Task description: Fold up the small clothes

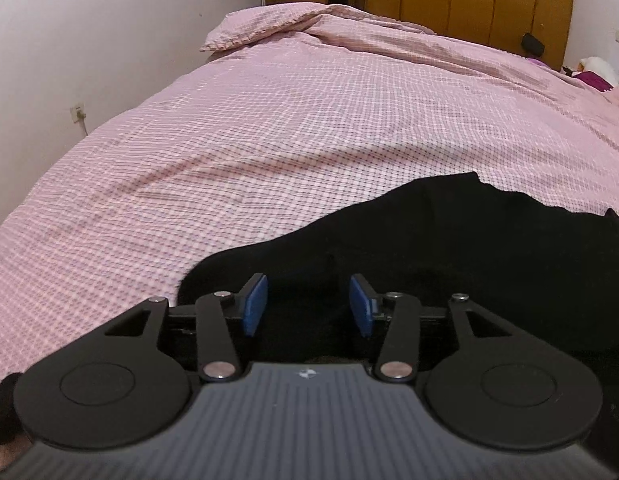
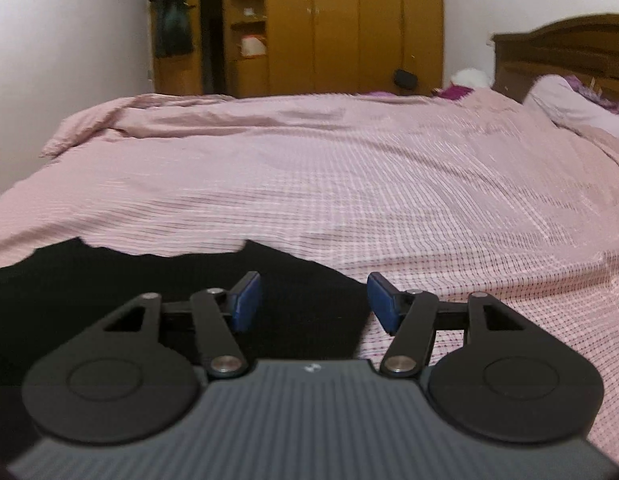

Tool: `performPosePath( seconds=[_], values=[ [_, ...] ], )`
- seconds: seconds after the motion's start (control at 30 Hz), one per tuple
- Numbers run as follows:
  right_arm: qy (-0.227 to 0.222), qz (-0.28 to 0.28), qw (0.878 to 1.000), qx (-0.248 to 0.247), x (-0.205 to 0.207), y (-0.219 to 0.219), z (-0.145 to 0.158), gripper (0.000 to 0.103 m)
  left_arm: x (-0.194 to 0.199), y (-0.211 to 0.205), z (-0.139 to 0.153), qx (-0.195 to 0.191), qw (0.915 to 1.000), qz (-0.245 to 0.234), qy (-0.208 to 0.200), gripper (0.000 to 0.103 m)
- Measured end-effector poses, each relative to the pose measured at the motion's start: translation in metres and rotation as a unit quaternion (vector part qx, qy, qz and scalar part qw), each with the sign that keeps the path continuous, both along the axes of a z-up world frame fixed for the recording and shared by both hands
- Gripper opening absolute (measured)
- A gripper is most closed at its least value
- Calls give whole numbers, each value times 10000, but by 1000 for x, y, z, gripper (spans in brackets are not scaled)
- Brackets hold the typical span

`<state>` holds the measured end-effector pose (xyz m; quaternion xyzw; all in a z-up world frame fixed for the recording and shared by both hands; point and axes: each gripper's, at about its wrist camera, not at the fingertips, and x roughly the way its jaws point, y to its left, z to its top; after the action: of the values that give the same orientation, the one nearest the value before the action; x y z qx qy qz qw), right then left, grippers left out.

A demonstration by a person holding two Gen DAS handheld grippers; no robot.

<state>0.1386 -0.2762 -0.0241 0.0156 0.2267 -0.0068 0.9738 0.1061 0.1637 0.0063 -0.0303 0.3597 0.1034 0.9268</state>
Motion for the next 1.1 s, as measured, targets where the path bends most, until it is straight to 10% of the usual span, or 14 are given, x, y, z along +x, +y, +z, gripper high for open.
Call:
performPosePath(
  seconds=[0.6, 1.1],
  values=[
    [336, 738, 9957, 438, -81, 46, 23, 61, -72, 59, 22, 172, 9994, 302, 16, 66],
    [695, 662, 9949, 312, -132, 88, -21, 61, -114, 104, -13, 563, 9972, -187, 448, 82]
  ],
)
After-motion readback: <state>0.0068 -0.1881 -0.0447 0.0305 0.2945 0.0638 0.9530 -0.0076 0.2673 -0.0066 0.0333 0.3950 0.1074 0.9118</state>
